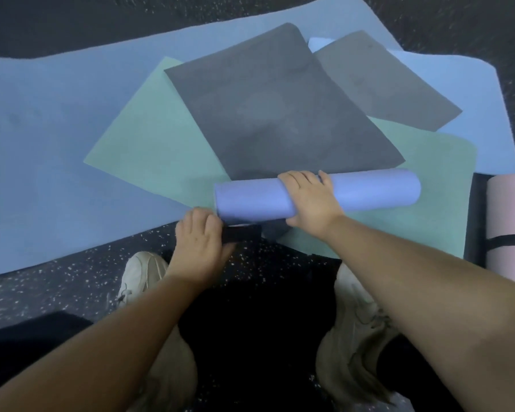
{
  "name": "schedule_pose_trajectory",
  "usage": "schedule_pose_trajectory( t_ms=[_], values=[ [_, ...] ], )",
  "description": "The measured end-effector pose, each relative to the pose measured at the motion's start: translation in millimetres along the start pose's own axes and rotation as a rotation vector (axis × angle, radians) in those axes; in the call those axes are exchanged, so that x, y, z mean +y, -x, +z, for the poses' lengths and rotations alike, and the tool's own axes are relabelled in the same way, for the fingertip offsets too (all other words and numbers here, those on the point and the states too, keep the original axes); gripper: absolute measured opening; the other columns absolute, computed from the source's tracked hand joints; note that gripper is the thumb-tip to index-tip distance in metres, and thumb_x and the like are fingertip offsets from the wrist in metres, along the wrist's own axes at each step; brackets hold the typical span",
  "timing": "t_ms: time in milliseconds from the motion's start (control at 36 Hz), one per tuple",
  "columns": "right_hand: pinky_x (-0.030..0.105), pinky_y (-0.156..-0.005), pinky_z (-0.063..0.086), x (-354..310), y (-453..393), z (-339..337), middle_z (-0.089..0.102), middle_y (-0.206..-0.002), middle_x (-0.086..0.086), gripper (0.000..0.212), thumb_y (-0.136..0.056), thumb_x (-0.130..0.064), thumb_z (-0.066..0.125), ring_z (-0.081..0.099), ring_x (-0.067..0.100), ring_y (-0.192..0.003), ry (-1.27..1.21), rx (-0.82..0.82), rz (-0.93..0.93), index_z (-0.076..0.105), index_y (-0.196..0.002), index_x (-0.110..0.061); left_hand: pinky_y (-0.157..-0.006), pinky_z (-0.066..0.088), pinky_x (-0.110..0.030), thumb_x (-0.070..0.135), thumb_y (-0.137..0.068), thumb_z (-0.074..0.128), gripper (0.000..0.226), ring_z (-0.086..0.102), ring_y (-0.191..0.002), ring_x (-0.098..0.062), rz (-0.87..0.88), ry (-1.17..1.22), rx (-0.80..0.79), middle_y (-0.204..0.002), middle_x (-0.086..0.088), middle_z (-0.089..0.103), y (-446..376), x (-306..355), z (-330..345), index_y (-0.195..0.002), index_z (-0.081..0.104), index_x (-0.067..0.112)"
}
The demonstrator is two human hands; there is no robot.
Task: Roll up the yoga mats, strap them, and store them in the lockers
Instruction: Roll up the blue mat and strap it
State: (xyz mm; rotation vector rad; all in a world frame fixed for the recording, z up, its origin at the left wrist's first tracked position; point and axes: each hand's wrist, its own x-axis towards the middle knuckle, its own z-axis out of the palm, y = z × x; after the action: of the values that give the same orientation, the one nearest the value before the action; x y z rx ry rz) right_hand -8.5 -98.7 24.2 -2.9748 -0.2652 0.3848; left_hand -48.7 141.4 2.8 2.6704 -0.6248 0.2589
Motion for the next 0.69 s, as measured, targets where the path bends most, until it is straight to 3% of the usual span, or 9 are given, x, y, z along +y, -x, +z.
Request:
schedule_pose_trajectory(
  t_ms=[56,111,167,278,361,444,528,639,694],
  values=[
    [0.044,-0.116,0.006,-4.7,5.1,-8.3,0.034,-0.150,-0.001,0.086,-0.075,-0.026,0.073,0.030,0.022,-0.137,-0.029,0.039,-0.025,0.029,-0.149,-0.018,-0.078,0.042,-0.045,0.012,-0.072,0.074,0.036,0.044,-0.091,-0.034,-0.121,0.080,-0.016,-0.104,-0.025,0.047,-10.2,2.1,-18.4,-0.091,0.046,-0.001],
    [0.044,-0.116,0.008,-12.4,10.7,-17.9,0.036,-0.150,-0.001,0.086,-0.074,-0.026,0.073,0.030,0.022,-0.137,-0.059,0.084,-0.044,0.031,-0.148,-0.017,-0.073,0.050,-0.047,0.000,-0.068,0.077,0.046,0.053,-0.088,-0.042,-0.199,0.173,-0.068,-0.116,-0.029,0.041,-20.5,5.0,-40.0,-0.101,0.045,-0.008],
    [0.045,-0.116,0.010,-20.8,16.6,-28.7,0.040,-0.147,0.000,0.085,-0.073,-0.025,0.074,0.033,0.023,-0.137,-0.129,0.152,-0.061,0.034,-0.147,-0.016,-0.074,0.051,-0.048,0.010,-0.072,0.082,0.063,0.057,-0.091,-0.040,-0.238,0.264,-0.097,-0.128,-0.023,0.034,-27.4,7.7,-59.9,-0.115,0.040,-0.009],
    [0.049,-0.112,0.025,-38.5,30.1,-55.0,0.051,-0.136,0.007,0.080,-0.066,-0.032,0.069,0.045,0.030,-0.129,-0.302,0.296,-0.098,0.046,-0.140,-0.010,-0.088,0.045,-0.026,0.013,-0.066,0.088,0.109,0.055,-0.110,-0.013,-0.197,0.500,-0.007,-0.130,0.017,0.032,-35.1,13.6,-97.8,-0.145,0.013,0.010],
    [0.044,-0.104,0.036,-50.1,41.0,-74.9,0.058,-0.128,0.007,0.083,-0.059,-0.046,0.055,0.052,0.030,-0.119,-0.403,0.385,-0.113,0.052,-0.133,-0.009,-0.081,0.049,-0.014,0.000,-0.070,0.081,0.087,0.051,-0.104,0.018,-0.012,0.556,0.049,-0.123,0.013,0.034,-38.6,27.9,-132.3,-0.126,0.019,0.019],
    [0.037,-0.100,0.038,-61.4,51.7,-94.5,0.056,-0.128,0.004,0.077,-0.062,-0.034,0.068,0.051,0.027,-0.118,-0.482,0.346,-0.124,0.050,-0.133,-0.012,-0.066,0.047,-0.020,0.010,-0.078,0.078,0.074,0.060,-0.080,-0.005,-0.094,0.493,0.003,-0.096,0.010,0.051,-38.6,37.1,-165.6,-0.122,0.021,0.021],
    [0.021,-0.091,0.032,-78.8,59.6,-111.6,0.052,-0.131,0.000,0.073,-0.069,-0.020,0.077,0.047,0.020,-0.118,-0.505,0.276,-0.130,0.046,-0.135,-0.017,-0.061,0.045,-0.033,0.014,-0.078,0.077,0.071,0.056,-0.077,-0.030,-0.171,0.483,-0.015,-0.084,0.001,0.051,-31.3,42.9,-192.6,-0.116,0.019,0.030],
    [0.030,-0.079,0.045,-110.9,65.7,-128.5,0.060,-0.114,-0.007,0.056,-0.068,-0.027,0.074,0.059,0.018,-0.100,-0.554,0.270,-0.096,0.051,-0.119,-0.024,-0.069,0.034,-0.029,0.017,-0.074,0.080,0.099,0.050,-0.089,-0.022,-0.143,0.367,0.003,-0.114,0.005,0.044,-24.0,57.1,-229.7,-0.147,0.014,0.028],
    [0.033,-0.074,0.050,-124.9,70.6,-135.4,0.061,-0.104,-0.012,0.049,-0.066,-0.036,0.071,0.061,0.014,-0.091,-0.583,0.253,-0.092,0.051,-0.110,-0.033,-0.070,0.030,-0.025,0.023,-0.073,0.082,0.106,0.048,-0.097,-0.018,-0.090,0.270,-0.016,-0.127,0.008,0.035,-20.5,60.6,-245.0,-0.151,0.011,0.032]
  ],
)
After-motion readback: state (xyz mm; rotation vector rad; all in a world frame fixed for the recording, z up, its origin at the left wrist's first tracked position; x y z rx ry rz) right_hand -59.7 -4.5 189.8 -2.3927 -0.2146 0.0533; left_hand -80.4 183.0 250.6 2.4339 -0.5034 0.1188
